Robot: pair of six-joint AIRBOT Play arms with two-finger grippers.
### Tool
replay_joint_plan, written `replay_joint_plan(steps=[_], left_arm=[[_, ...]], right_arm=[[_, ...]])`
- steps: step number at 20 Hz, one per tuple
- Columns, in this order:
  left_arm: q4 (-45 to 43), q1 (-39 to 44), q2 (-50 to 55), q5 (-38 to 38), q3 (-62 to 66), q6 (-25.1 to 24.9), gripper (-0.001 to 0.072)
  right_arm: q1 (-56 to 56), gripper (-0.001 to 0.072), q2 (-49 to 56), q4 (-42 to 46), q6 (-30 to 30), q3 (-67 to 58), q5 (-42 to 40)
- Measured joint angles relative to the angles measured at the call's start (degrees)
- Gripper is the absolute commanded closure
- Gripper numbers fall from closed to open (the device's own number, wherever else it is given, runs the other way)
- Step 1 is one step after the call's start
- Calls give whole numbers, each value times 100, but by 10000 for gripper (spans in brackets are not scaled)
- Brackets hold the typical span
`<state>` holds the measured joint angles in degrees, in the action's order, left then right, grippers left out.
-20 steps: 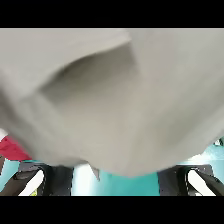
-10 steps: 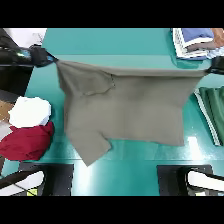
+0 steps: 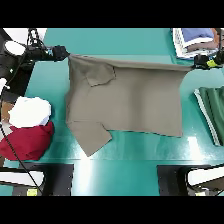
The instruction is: Fold the shirts.
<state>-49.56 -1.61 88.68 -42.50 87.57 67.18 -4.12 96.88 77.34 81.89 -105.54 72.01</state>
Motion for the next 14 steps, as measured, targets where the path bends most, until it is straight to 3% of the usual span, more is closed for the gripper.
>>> replay_joint_plan(steps=[6, 14], left_arm=[[-820, -4, 98, -992, 2, -136, 682], [-1360, -9, 122, -1390, -892, -157, 680]], right_arm=[[4, 700, 2, 28, 39, 245, 363], [2, 699, -667, -424, 55, 2391, -205]])
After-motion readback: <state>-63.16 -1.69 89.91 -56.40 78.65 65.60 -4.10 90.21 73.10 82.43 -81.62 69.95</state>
